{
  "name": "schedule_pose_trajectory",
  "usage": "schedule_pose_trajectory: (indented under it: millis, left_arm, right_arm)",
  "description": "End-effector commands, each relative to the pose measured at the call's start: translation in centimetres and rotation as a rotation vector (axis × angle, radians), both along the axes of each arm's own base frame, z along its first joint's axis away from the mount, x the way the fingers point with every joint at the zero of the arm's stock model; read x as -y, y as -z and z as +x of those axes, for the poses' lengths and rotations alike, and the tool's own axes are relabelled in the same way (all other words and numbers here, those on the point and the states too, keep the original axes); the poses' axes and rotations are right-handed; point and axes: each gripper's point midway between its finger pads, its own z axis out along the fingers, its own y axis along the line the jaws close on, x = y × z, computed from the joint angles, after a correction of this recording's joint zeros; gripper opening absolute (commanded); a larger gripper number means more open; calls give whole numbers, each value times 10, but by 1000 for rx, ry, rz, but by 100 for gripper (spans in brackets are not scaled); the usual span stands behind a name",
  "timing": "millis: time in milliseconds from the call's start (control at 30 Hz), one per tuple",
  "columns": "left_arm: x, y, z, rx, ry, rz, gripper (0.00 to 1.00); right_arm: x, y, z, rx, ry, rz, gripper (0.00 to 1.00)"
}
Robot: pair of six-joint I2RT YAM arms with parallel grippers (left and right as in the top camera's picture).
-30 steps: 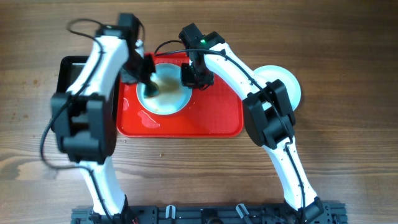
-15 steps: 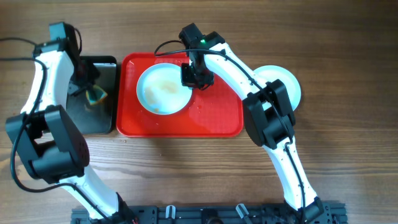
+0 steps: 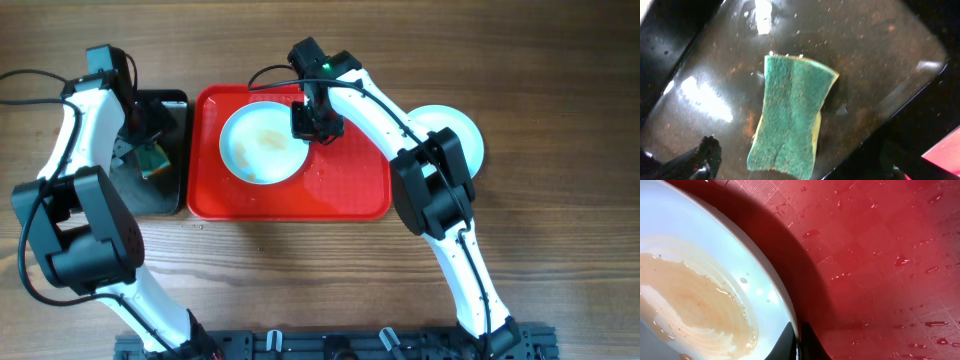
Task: Clean dirty plates on tray and stack at the side
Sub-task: 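Place the green sponge on the black tray with the left gripper, then lift the cleaned plate with the right gripper and tilt it up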
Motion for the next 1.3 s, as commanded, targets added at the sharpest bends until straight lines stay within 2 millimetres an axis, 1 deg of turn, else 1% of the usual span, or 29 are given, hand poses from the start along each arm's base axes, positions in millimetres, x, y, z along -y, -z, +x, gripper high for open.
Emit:
schedule_pose_trajectory:
  millis: [0, 33, 100, 133, 233, 267, 333, 400, 467, 533, 600, 633, 667, 733, 767, 833, 867, 933, 1100, 1200, 1233, 1267]
  left_arm:
    - [-1, -26, 2, 14, 2, 12, 100]
    - [-1, -36, 1, 24, 2, 15, 100]
    - [1, -66, -1, 74, 3, 21, 100]
    - [3, -78, -1, 108, 7, 13, 100]
    - [14, -105, 0, 192, 22, -27, 100]
    - [18, -111, 0, 211, 29, -46, 100]
    - [24, -115, 0, 227, 38, -75, 100]
    - [29, -114, 0, 227, 45, -103, 100]
    - [29, -113, -1, 222, 45, -105, 100]
    - [29, -113, -2, 219, 44, -106, 100]
    - [29, -113, -2, 219, 44, -105, 100]
    - [29, -113, -2, 219, 44, -106, 100]
    - [29, -113, -2, 219, 44, -105, 100]
    - [29, -113, -2, 219, 45, -105, 100]
    - [29, -113, -2, 219, 44, -105, 100]
    - [29, -113, -1, 220, 44, -105, 100]
    - [29, -113, -1, 219, 44, -105, 100]
    - [29, -113, -1, 220, 44, -105, 100]
    - [29, -113, -1, 220, 44, -105, 100]
    - [29, -113, -1, 219, 44, -104, 100]
    - [29, -113, -1, 219, 45, -104, 100]
    - [29, -113, -1, 219, 44, -104, 100]
  right_arm:
    - [5, 19, -1, -3, -20, -35, 4]
    - [5, 12, 2, 16, -31, -27, 4]
    - [9, -8, 12, 86, -51, -40, 4]
    - [13, -20, 16, 122, -54, -60, 4]
    - [28, -58, 26, 235, -54, -137, 4]
    - [34, -69, 27, 267, -48, -169, 4]
    - [43, -88, 27, 316, -41, -228, 4]
    - [50, -103, 22, 356, -43, -296, 4]
    - [50, -111, 17, 379, -57, -331, 4]
    - [35, -106, 8, 340, -84, -270, 4]
    - [29, -97, 6, 298, -77, -207, 6]
    - [27, -88, 7, 262, -51, -149, 16]
    - [28, -82, 9, 238, -34, -113, 22]
    - [30, -70, 13, 196, -15, -37, 45]
    - [32, -63, 15, 174, -6, 6, 50]
    - [32, -51, 15, 143, -7, 82, 51]
    - [27, -45, 14, 132, -23, 140, 52]
    - [21, -34, 12, 122, -31, 200, 52]
    - [10, -12, -2, 87, -37, 282, 52]
    - [7, 0, -4, 60, 1, 280, 48]
    - [5, 2, -3, 53, 18, 282, 45]
    - [4, 7, -4, 42, 40, 277, 40]
